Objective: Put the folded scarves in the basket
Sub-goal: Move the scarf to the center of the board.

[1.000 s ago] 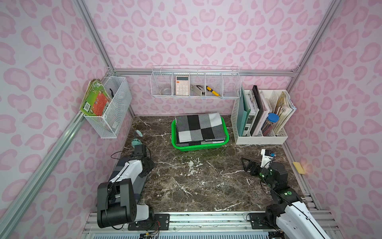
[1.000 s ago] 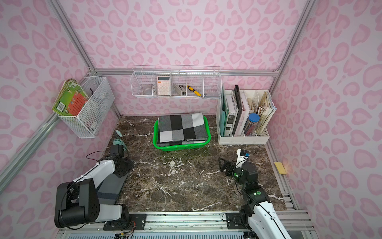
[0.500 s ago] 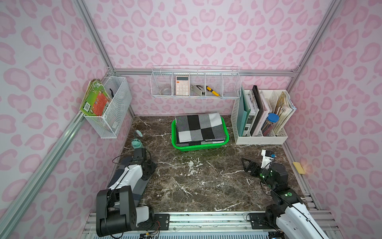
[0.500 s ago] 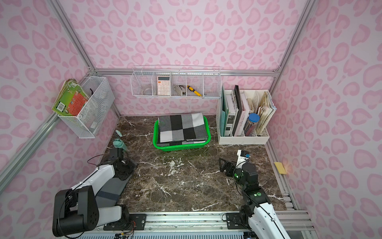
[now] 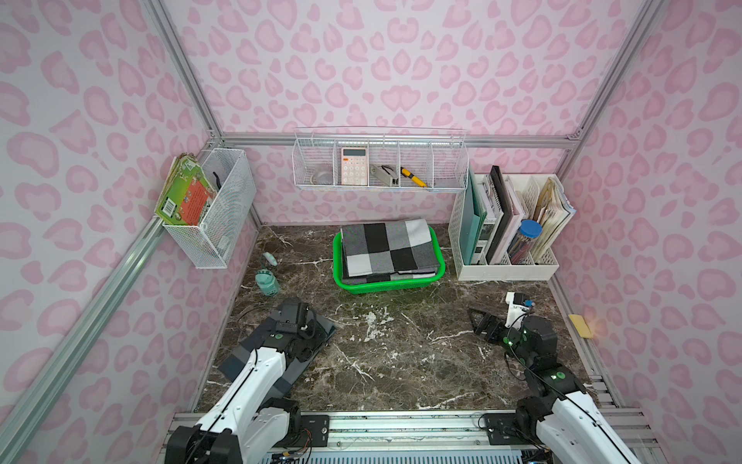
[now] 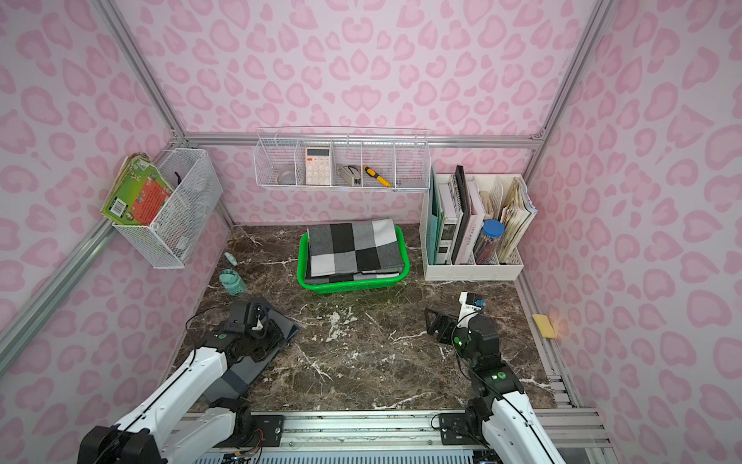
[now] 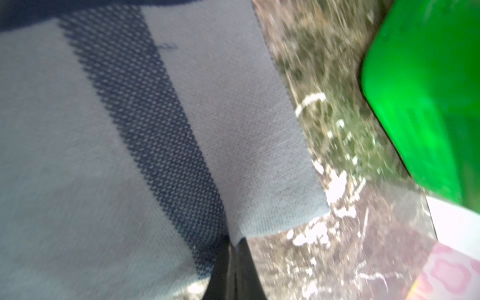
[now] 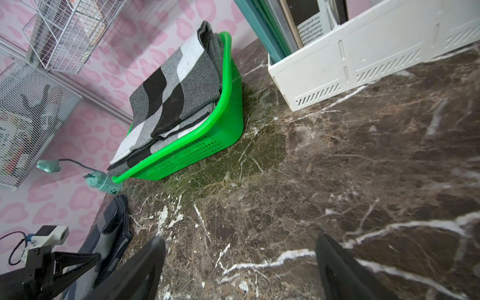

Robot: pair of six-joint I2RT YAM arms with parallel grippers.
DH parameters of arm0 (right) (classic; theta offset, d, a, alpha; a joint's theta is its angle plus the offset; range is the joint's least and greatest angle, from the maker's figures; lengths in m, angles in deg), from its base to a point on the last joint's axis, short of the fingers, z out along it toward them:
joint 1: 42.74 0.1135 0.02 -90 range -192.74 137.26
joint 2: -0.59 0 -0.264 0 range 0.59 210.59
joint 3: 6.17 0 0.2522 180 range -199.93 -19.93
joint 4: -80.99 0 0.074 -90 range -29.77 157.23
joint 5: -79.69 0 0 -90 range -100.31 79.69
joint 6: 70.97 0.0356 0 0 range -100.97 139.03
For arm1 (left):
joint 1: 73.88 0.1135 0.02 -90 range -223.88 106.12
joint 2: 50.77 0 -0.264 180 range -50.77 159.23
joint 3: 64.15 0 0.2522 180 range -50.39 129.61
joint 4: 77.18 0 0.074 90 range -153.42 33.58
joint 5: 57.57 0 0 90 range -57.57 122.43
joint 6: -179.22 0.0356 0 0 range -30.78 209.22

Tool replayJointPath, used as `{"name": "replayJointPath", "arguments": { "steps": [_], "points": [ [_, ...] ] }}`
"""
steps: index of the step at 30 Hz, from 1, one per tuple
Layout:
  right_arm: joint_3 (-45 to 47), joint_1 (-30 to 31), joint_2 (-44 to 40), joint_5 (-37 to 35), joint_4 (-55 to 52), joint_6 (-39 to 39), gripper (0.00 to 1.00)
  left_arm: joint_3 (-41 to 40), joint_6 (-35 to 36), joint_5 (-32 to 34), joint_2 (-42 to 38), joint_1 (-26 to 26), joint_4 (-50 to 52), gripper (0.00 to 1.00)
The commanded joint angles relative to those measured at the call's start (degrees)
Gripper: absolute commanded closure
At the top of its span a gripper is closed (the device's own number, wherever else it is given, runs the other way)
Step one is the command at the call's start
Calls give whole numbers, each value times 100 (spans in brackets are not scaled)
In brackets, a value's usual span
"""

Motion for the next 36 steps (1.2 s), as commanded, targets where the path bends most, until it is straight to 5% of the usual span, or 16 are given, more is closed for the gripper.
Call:
{"name": "replayJointPath", "arguments": {
  "steps": [1, 11, 16, 19, 26, 31, 36],
  "points": [
    [-39, 35, 148, 211, 243, 63, 7, -87, -462, 181, -321, -267, 194, 97],
    [-598, 904, 1170, -211, 354, 279, 8, 89, -788, 293, -386, -1340, 284, 88],
    [-1103, 1880, 2078, -778, 547, 401, 8, 525, -833, 1285, -484, -1457, 1308, 52],
    [-1475, 2398, 2779, -884, 775, 476, 8, 726, -771, 1688, -705, -1458, 1627, 42],
    [-2489, 3562, 4537, -1300, 1229, 596, 8, 749, -1075, 2455, -865, -1451, 1673, 37],
    [-4061, 3837, 6316, -835, 249, 965, 23, 965, -940, 2646, -639, -1451, 1684, 37],
    [-5292, 4309, 7577, -682, -168, 912, 26, 989, -855, 2739, -545, -1451, 1770, 38]
  ]
}}
